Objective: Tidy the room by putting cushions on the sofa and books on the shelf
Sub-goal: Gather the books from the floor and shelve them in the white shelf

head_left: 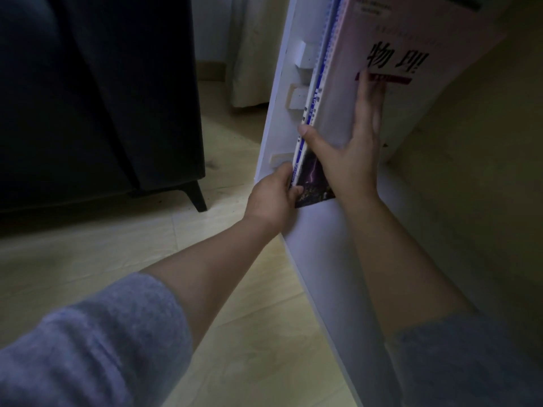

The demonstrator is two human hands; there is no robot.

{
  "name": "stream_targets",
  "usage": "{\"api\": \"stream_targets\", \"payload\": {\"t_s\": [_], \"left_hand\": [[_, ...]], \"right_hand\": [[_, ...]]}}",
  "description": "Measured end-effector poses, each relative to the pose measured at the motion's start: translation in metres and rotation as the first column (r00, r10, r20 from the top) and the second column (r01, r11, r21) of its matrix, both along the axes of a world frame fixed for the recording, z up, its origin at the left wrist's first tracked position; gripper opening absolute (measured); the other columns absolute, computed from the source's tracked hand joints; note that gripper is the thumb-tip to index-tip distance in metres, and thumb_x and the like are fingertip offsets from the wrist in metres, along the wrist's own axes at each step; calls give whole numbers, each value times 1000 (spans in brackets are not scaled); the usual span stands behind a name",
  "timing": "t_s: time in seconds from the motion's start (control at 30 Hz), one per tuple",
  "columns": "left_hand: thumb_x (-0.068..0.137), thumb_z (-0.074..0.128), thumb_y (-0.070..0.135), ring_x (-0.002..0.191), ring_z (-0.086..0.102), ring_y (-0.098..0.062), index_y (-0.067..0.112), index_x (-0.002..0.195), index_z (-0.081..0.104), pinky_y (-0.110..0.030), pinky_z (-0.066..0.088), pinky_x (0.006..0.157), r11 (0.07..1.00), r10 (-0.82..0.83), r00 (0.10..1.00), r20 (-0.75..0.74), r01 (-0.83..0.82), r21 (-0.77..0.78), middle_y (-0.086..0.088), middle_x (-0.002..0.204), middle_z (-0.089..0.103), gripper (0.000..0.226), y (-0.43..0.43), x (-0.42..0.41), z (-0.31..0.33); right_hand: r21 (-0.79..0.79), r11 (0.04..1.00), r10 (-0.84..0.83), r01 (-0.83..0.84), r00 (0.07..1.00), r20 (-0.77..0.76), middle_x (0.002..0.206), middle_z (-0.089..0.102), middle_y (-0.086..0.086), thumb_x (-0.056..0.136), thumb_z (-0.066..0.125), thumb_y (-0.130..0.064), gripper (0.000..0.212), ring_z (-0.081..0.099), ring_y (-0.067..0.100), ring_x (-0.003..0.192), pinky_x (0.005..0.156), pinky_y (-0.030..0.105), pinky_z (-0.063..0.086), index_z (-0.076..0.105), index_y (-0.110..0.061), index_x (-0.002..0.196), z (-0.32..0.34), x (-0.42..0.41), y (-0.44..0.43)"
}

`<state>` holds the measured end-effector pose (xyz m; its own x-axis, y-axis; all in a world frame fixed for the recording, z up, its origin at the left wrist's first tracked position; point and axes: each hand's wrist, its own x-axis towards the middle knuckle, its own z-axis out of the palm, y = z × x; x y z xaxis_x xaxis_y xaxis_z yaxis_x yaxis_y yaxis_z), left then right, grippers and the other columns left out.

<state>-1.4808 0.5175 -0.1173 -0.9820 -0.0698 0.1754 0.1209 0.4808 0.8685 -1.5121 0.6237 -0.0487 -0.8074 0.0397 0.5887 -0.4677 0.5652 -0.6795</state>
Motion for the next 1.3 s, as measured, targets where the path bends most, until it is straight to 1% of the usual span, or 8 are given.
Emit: {"api": "stream_targets", "payload": {"t_s": [0.17,0.23,0.33,0.5,0.67,0.9,1.1,1.3], "left_hand": [[90,53,16,94,61,-29,17,115,48,-43,51,84,999,-13,996,84,9,39,-8,105,64,26,1,4,5],[90,56,17,99,62,-28,16,121,48,-43,51,88,997,-10,995,104,2,74,-8,111,64,32,2,6,7],[91,59,18,103,62,-24,15,127,48,-41,50,91,994,6,992,126,-19,103,-4,115,63,38,0,10,12],[91,59,20,100,61,-19,13,123,50,-30,49,85,995,37,991,125,-48,86,0,109,62,34,-3,20,17],[91,59,26,111,57,-21,14,128,47,-34,49,90,996,62,985,159,-71,53,-2,126,58,41,-7,32,17],[92,58,26,100,61,-17,12,125,51,-26,45,80,979,174,963,207,-191,67,-3,119,63,36,-26,66,18],[92,59,25,93,60,-14,13,120,55,-25,46,79,987,150,962,228,-157,12,-1,110,63,30,-53,125,20],[92,59,25,91,62,-14,13,117,57,-23,48,75,996,77,954,291,-62,-59,-2,107,65,28,-63,181,20]], "right_hand": [[-54,999,7,-5,1000,31,159,16,0,72,80,-43,99,16,13,147,118,36,27,24,-27,152,8,8,0],[-93,996,5,-4,1000,18,156,22,0,72,80,-43,96,23,12,143,115,29,32,29,-25,151,12,9,-1],[-128,992,-6,7,1000,10,153,27,-1,74,80,-40,92,29,1,132,101,1,26,31,-22,150,18,11,1],[-190,981,-33,38,999,33,155,27,1,72,79,-45,93,24,15,144,115,34,31,31,-23,150,21,15,3],[-239,970,-49,55,998,28,156,27,3,75,78,-41,88,21,16,146,113,24,25,33,-21,148,23,24,0],[-383,913,-102,143,987,125,148,40,-1,84,72,-30,72,38,9,136,114,33,35,37,-20,146,13,68,-4],[-345,933,-21,107,969,245,128,53,-12,87,69,-19,53,50,-6,111,106,29,43,49,-22,136,7,139,-5],[-271,960,43,67,923,382,124,59,-9,89,67,-21,41,54,2,114,102,28,45,55,-23,129,2,199,16]]}}
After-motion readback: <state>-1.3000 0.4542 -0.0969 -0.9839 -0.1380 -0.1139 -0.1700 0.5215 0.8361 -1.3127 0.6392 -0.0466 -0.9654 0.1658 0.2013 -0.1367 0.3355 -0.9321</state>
